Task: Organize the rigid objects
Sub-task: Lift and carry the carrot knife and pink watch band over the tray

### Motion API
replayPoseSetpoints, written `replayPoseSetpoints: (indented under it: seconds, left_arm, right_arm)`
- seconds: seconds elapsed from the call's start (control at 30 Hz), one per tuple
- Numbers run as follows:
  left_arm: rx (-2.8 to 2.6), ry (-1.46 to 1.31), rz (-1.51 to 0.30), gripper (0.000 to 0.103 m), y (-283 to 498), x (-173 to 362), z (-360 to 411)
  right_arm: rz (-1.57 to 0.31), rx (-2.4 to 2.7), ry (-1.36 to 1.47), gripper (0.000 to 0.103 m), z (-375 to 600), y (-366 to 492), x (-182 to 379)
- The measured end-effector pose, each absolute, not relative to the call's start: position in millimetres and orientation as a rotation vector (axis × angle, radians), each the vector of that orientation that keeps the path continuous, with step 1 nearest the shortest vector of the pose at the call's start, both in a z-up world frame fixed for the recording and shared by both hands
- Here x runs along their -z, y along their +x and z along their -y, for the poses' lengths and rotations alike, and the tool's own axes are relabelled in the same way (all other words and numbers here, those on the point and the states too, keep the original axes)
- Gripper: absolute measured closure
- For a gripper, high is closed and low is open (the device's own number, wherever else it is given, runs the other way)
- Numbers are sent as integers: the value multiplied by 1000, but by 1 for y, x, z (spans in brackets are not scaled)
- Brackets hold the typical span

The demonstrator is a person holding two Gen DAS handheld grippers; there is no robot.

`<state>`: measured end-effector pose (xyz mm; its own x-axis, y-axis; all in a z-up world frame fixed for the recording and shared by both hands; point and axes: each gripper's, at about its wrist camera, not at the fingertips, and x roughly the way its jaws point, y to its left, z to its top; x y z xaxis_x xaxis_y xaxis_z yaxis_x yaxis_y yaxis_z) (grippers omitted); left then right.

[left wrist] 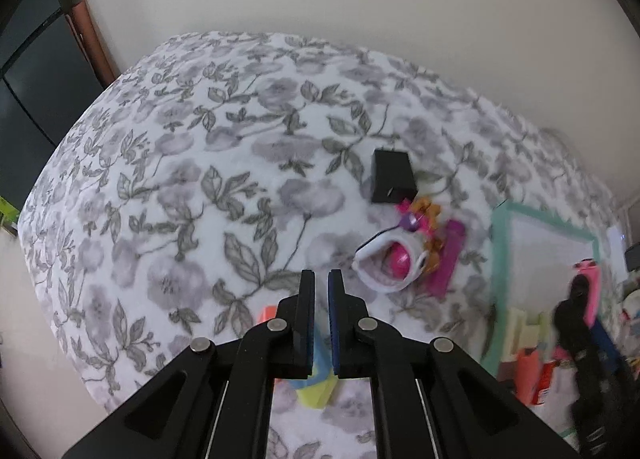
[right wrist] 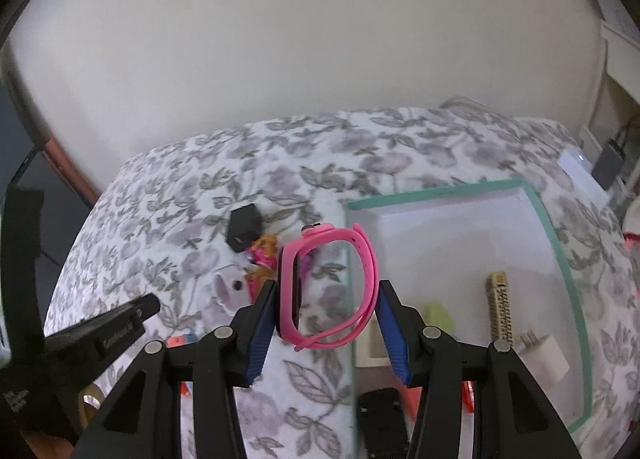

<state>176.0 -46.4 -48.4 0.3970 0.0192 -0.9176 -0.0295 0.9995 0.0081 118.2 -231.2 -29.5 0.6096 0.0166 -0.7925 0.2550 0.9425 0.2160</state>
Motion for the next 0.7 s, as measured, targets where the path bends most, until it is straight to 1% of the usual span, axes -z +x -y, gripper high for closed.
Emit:
replayPoseSetpoints:
  seconds: [0.1,0.13,0.2,0.23,0.27,0.3,0.43,0.47,0.53,0.7]
  left_arm:
    - [-58,-38,-1199,95,181,61,36]
    - [-73,-48,-1210,93,181,65,30]
    - [-86,-53,-1225,79,182,75,23]
    - [-91,-55,-1237,61,182,80,20]
    - [-93,-59,-1245,45,183,84,19]
    - [-98,-64,-1256,42,182,88,17]
    - [-105,-50,-1287,41,182,102,16]
    - [-98,-55,-1296,37,182,106,17]
    - [-84,-58,-1316,35,181,114,19]
    - [-73,-33,-1361,35,178,132,23]
  right_arm:
    - [-936,149,344,52,236,118,39]
    - [-944,147,346,52,235,118,41]
    - [-968,135,344,52,231,120,50]
    - [-984,125,341,52,228,122,55]
    - [-1000,114,336,52,224,124,60]
    - [-1013,108,332,52,222,124,65]
    - [-1055,102,323,52,218,126,79]
    - [-1059,105,322,52,218,126,80]
    - [-1064,108,318,52,218,126,81]
    - [-1076,105,310,52,216,126,83]
